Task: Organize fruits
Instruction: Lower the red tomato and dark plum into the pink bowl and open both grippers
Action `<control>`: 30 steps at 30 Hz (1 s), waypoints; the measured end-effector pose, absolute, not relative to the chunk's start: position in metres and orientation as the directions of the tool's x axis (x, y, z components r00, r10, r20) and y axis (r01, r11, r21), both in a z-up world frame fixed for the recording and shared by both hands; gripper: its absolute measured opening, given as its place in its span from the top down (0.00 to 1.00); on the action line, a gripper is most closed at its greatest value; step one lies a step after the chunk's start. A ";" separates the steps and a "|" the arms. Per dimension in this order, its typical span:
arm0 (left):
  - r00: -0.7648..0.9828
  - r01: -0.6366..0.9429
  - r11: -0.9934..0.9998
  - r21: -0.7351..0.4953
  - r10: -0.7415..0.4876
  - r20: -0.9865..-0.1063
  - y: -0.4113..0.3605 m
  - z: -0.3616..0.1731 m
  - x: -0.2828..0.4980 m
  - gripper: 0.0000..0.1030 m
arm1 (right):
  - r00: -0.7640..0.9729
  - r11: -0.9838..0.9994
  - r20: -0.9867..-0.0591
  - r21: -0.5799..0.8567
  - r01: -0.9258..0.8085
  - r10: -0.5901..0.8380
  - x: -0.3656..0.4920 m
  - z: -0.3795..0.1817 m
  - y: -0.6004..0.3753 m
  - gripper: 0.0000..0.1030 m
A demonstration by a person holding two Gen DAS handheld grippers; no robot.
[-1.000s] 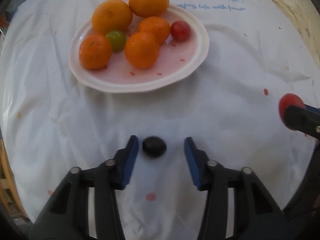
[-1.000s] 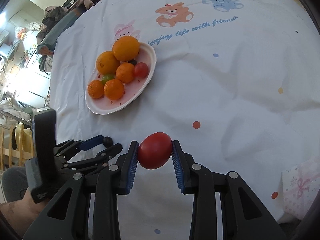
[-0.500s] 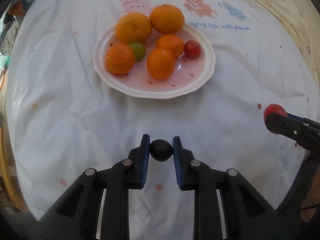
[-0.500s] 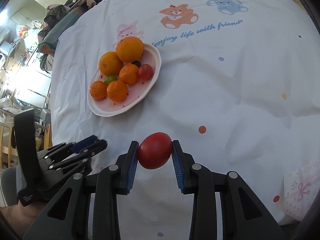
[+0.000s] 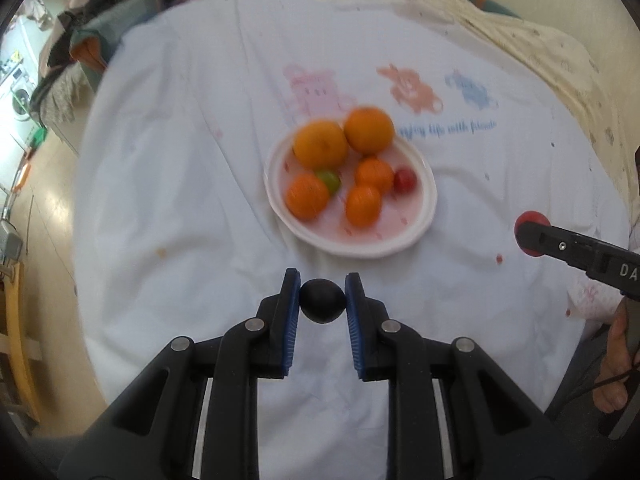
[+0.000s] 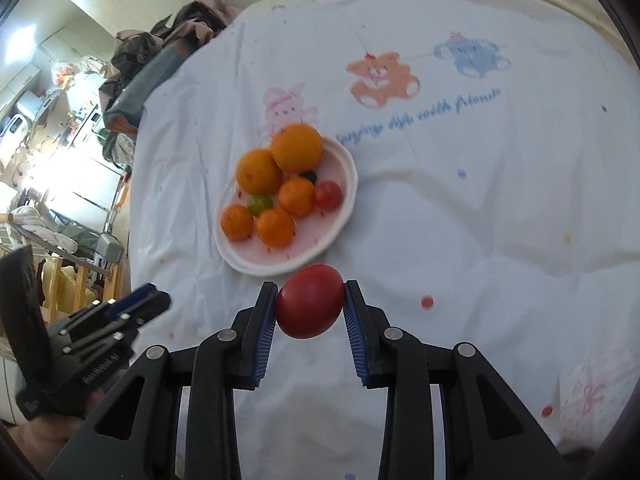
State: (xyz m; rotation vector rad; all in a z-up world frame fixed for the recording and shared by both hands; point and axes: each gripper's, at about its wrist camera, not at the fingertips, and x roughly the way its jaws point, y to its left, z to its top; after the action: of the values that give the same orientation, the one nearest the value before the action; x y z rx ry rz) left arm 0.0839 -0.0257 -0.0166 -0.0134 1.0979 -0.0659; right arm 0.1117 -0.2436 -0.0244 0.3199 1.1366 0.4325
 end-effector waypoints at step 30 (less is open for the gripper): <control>0.352 0.059 0.996 -0.068 -0.084 -0.932 -0.046 -0.082 0.167 0.81 | 0.201 0.847 -0.824 0.499 -0.183 0.529 0.209 -0.086 -0.205 0.66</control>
State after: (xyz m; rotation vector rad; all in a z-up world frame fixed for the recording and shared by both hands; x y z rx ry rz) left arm 0.1666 -0.0462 -0.0817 -0.0241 1.2080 -0.0924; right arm 0.2086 -0.2045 -0.0861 0.3210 1.2778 0.5090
